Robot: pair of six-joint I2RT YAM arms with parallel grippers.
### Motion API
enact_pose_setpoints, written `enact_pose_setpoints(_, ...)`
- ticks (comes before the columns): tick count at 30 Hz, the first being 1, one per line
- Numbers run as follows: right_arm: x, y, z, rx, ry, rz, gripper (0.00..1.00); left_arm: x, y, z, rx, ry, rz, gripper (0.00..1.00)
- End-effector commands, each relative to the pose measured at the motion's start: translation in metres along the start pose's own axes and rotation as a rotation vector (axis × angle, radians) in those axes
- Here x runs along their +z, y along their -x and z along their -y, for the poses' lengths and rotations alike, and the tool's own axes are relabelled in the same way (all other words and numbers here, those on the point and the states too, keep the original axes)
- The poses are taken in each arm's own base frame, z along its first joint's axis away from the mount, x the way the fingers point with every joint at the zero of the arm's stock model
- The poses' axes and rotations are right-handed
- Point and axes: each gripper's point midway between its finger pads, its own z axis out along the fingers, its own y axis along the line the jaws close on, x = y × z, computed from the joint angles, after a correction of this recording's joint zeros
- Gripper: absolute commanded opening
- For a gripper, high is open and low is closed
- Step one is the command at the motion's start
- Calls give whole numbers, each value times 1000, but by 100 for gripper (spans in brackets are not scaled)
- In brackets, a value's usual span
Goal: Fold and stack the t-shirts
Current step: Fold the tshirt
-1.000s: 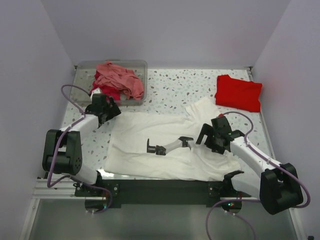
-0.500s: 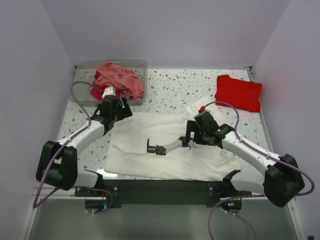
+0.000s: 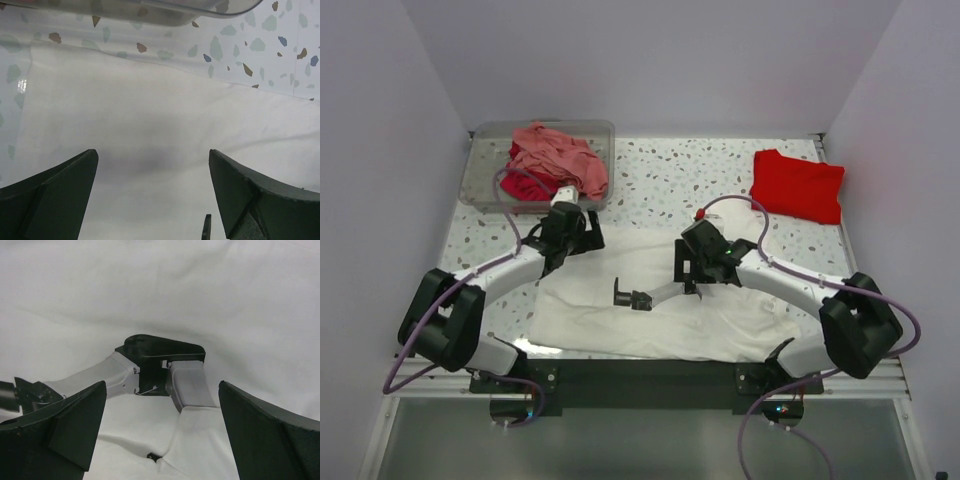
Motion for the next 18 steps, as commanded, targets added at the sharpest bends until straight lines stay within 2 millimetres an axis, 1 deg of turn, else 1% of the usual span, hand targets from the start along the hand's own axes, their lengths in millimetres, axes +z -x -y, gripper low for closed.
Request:
enact_pose_setpoints(1, 3, 13, 13, -23, -113, 65, 97, 7, 3, 12, -6, -38, 35, 98)
enact_pose_setpoints(3, 9, 4, 18, -23, -139, 41, 97, 11, -6, 12, -5, -38, 14, 98)
enact_pose_setpoints(5, 15, -4, 20, -22, -151, 19, 97, 15, -17, 5, -9, -12, -10, 98)
enact_pose_setpoints(7, 18, -9, 22, -13, -163, 7, 97, 17, -25, -3, -15, 16, -26, 98)
enact_pose_setpoints(10, 22, -18, 22, -5, -161, -9, 97, 19, -37, -8, -17, 25, -51, 98)
enact_pose_setpoints(11, 24, -24, 23, -5, -157, -25, 97, 20, -39, -9, -17, 23, -52, 98)
enact_pose_setpoints(13, 27, -30, 24, 5, -156, -40, 97, 20, -45, -12, -16, 27, -64, 98)
enact_pose_setpoints(14, 28, -37, 27, 7, -161, -54, 97, 19, -46, -12, -17, 27, -66, 98)
enact_pose_setpoints(15, 29, -42, 25, 13, -153, -68, 97, 18, -48, -14, -16, 29, -70, 98)
enact_pose_setpoints(16, 31, -49, 29, 14, -159, -84, 97, 17, -52, -16, -17, 34, -77, 98)
enact_pose_setpoints(18, 31, -58, 30, 22, -153, -103, 97, 13, -58, -22, -17, 46, -89, 98)
